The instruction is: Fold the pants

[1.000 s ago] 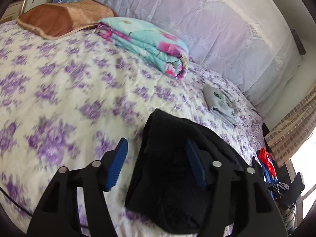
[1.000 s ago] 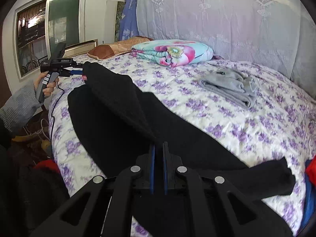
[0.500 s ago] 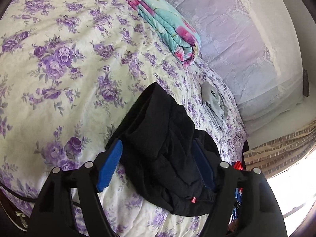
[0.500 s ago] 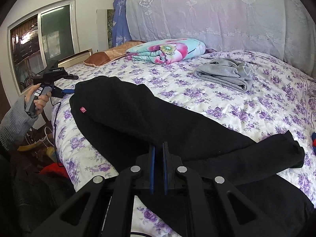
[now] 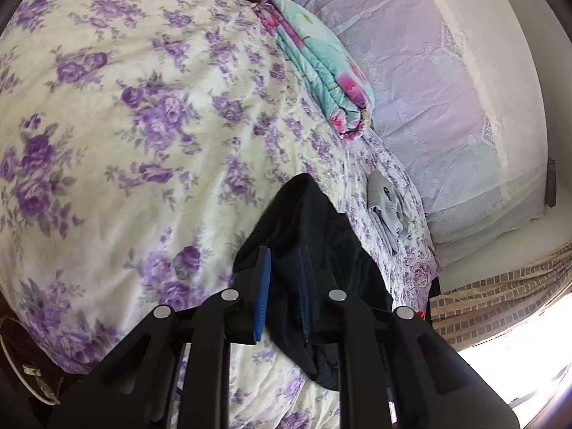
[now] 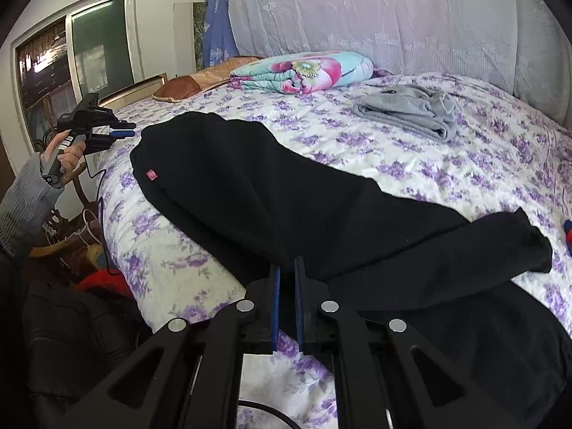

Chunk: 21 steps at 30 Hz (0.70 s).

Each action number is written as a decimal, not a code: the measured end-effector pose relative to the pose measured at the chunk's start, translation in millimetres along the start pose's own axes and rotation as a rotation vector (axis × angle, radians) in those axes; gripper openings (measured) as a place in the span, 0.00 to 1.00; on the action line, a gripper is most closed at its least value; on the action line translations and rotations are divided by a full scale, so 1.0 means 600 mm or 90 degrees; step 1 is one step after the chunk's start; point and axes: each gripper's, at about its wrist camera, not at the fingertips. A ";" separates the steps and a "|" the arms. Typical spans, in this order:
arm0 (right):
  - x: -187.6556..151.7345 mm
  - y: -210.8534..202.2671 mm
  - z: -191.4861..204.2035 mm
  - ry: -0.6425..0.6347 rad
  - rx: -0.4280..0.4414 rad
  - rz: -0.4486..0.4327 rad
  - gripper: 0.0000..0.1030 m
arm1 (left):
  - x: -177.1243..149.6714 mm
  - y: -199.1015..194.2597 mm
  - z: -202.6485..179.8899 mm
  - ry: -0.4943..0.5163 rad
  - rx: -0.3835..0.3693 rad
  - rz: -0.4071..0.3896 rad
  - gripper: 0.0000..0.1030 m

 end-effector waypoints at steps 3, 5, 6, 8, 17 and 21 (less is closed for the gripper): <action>-0.010 0.014 -0.009 0.031 0.015 0.005 0.07 | -0.011 0.016 -0.003 -0.006 -0.012 0.025 0.28; -0.009 0.018 -0.010 0.034 0.018 0.007 0.07 | -0.014 0.023 -0.025 0.016 -0.010 0.021 0.42; -0.009 0.018 -0.008 0.034 0.017 0.007 0.07 | -0.014 0.027 -0.035 0.024 -0.009 0.024 0.44; -0.009 0.015 -0.007 0.034 0.019 0.005 0.07 | -0.009 0.042 -0.051 0.036 0.012 0.033 0.46; -0.010 0.013 -0.011 0.046 0.026 0.000 0.07 | -0.007 0.072 -0.065 0.050 0.109 0.040 0.46; -0.010 0.013 -0.012 0.048 0.029 -0.002 0.07 | -0.008 0.068 -0.059 0.045 0.107 0.042 0.47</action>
Point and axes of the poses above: each gripper's, at about its wrist camera, not at the fingertips, and y roughly the way its jaws point, z to its left, x to its top, and after that the axes turned 5 degrees about z, right-handed
